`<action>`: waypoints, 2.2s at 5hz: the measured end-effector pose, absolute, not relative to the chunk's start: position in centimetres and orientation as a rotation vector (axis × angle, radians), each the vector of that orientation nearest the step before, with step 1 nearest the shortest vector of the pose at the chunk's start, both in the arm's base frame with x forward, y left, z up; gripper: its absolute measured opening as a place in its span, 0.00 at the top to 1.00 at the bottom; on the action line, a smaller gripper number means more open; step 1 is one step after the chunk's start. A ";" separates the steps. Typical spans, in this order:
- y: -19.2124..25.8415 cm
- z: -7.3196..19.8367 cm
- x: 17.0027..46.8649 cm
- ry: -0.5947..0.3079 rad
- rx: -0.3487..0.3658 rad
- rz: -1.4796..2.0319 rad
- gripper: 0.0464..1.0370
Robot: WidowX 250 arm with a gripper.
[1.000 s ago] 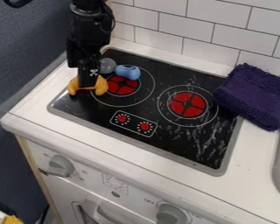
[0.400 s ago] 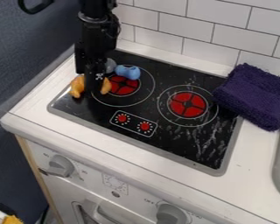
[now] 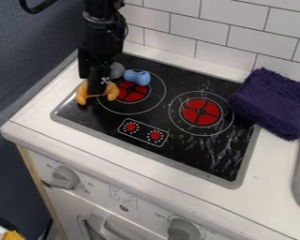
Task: Move the croissant to the bottom left side of the stove.
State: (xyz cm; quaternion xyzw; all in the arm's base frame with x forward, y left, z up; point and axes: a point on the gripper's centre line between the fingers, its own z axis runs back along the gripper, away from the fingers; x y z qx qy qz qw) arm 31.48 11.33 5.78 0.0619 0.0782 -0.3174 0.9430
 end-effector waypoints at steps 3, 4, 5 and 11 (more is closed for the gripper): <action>10.7 5.7 31.6 0.141 0.104 -0.639 0.45; 10.2 6.3 31.2 0.125 0.067 -0.622 0.45; 10.2 8.4 30.8 0.047 0.036 -0.585 0.45; -9.4 7.1 28.3 0.085 0.075 -1.014 0.45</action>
